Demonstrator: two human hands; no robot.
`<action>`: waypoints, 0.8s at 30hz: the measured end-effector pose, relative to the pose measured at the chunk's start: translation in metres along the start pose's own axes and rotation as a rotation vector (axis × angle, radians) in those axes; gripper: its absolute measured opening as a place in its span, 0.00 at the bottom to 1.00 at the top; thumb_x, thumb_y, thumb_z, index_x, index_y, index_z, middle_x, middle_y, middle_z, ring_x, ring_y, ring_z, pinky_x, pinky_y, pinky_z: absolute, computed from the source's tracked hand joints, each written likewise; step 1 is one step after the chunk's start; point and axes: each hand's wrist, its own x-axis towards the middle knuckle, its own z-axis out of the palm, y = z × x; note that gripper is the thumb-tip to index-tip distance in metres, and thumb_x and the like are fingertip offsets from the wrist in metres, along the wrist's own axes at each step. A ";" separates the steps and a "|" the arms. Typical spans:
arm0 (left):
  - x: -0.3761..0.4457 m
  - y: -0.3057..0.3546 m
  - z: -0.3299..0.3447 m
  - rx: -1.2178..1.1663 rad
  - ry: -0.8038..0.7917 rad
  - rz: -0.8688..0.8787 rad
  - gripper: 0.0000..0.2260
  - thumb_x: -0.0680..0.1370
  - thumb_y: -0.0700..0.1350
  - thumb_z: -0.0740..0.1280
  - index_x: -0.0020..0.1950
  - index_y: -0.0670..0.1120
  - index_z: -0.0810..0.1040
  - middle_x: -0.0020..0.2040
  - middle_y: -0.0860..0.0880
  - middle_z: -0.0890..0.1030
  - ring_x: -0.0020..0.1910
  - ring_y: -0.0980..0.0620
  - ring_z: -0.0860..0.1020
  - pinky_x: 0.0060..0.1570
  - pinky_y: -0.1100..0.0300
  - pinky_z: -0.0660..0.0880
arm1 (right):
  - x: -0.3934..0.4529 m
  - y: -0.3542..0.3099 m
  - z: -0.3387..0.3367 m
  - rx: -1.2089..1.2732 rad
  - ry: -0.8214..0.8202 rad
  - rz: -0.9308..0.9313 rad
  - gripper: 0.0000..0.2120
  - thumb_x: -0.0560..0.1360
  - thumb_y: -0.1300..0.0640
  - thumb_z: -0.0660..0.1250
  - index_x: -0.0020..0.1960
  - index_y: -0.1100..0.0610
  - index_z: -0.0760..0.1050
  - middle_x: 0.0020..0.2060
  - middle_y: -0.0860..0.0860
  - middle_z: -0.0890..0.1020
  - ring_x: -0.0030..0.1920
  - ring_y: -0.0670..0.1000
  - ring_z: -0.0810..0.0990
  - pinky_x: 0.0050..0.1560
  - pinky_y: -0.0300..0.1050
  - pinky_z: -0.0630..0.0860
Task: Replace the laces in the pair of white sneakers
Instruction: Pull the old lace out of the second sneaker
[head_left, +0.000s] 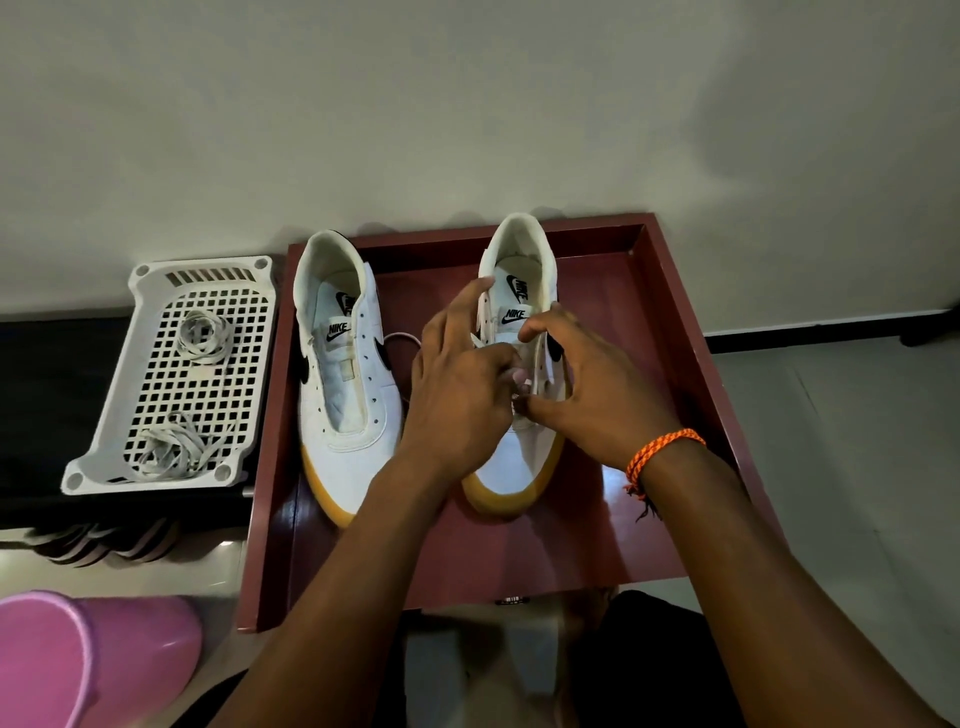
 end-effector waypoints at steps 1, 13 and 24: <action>0.002 -0.001 0.000 -0.043 0.024 -0.014 0.05 0.79 0.45 0.70 0.46 0.51 0.86 0.84 0.48 0.62 0.79 0.39 0.64 0.71 0.43 0.67 | 0.000 0.000 0.000 -0.002 -0.003 0.003 0.26 0.71 0.52 0.78 0.62 0.38 0.69 0.70 0.40 0.73 0.57 0.49 0.80 0.48 0.54 0.84; 0.006 -0.007 -0.011 -0.105 0.137 -0.006 0.10 0.79 0.46 0.67 0.56 0.57 0.84 0.80 0.50 0.67 0.78 0.43 0.65 0.71 0.45 0.69 | 0.001 0.005 0.001 -0.019 -0.014 0.026 0.28 0.70 0.52 0.78 0.62 0.37 0.68 0.73 0.42 0.72 0.50 0.46 0.78 0.44 0.48 0.80; 0.011 -0.002 -0.015 -0.367 0.094 -0.107 0.08 0.79 0.45 0.69 0.43 0.54 0.84 0.71 0.52 0.74 0.69 0.45 0.75 0.66 0.44 0.76 | 0.001 0.000 -0.001 0.012 -0.017 0.026 0.28 0.71 0.54 0.80 0.62 0.38 0.69 0.75 0.42 0.70 0.68 0.50 0.76 0.54 0.50 0.81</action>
